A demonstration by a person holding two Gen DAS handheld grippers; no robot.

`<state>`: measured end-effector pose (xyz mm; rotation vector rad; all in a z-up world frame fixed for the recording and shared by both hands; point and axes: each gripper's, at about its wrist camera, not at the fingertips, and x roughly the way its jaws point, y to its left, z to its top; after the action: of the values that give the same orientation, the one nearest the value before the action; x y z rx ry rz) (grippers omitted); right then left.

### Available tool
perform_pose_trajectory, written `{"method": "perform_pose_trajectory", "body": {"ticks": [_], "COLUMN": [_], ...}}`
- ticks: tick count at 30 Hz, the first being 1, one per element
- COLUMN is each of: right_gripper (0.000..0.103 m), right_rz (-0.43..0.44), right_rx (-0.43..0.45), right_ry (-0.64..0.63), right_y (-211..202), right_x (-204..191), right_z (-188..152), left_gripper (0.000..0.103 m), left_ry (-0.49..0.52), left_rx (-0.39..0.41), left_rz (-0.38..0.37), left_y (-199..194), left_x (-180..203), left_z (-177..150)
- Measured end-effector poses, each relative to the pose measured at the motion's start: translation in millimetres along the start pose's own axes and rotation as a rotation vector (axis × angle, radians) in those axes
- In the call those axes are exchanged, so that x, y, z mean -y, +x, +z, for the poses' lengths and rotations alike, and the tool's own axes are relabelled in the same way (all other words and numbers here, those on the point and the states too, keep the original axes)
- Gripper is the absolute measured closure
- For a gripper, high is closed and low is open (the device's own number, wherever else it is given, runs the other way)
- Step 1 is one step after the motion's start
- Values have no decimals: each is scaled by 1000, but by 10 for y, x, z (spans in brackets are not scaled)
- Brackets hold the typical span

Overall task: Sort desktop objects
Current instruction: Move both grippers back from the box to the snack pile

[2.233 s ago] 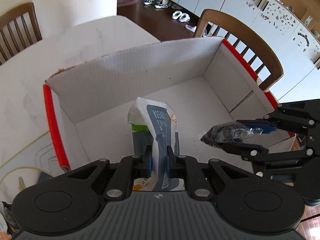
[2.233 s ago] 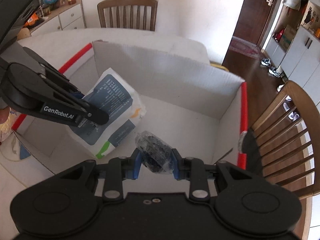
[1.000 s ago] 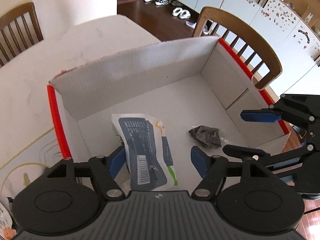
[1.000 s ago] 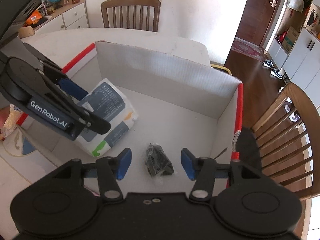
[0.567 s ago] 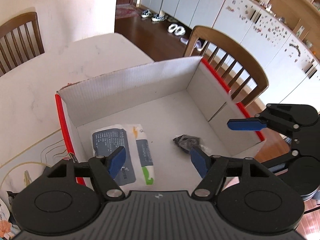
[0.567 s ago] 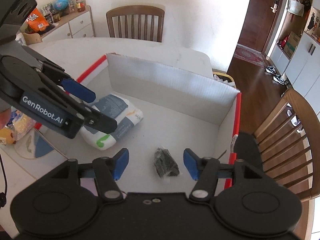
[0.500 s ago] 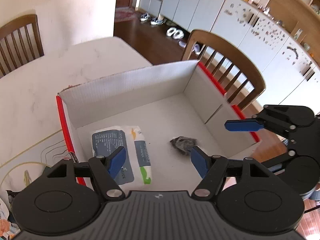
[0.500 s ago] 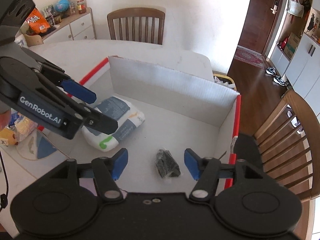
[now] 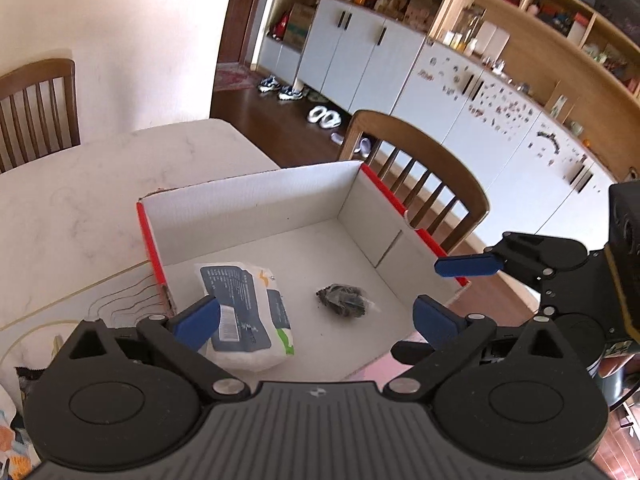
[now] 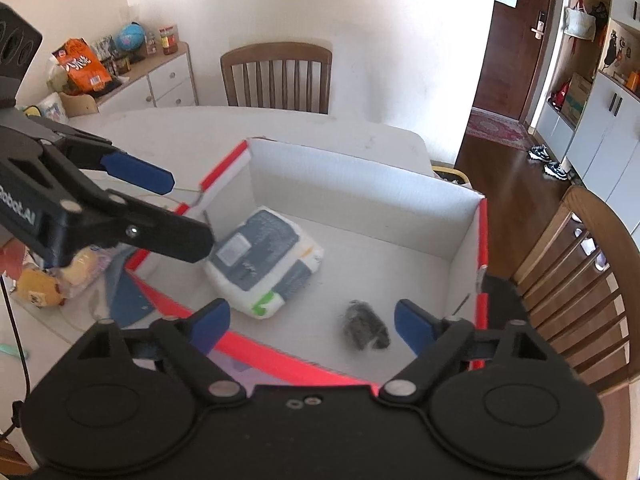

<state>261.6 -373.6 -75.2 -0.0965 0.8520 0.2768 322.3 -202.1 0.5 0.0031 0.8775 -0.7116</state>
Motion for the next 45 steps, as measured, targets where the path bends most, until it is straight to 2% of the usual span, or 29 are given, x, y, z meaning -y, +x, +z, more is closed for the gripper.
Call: {"method": "perform_pose_trajectory", "body": {"ticks": [4, 13, 31, 37, 45], "right_gripper": [8, 8, 8, 8, 8], "right_rz": [0, 8, 61, 72, 99], "right_rx": [27, 57, 60, 67, 75], "right_ry": [-4, -28, -86, -112, -136], "right_y": [-109, -290, -372, -348, -233], "right_x": [-202, -787, -1762, -2014, -2346], "right_z": [-40, -119, -233, -201, -169], "left_gripper": [0, 0, 0, 0, 0], "left_ry": [2, 6, -60, -98, -69], "left_rx": [28, 64, 134, 151, 140], "left_rz": [7, 13, 163, 195, 233], "left_y": [-227, -799, -1964, -2176, -2243], "left_x": [-85, -335, -1104, -1338, -1487], "left_z": [-90, -371, -1046, -1215, -1484]}}
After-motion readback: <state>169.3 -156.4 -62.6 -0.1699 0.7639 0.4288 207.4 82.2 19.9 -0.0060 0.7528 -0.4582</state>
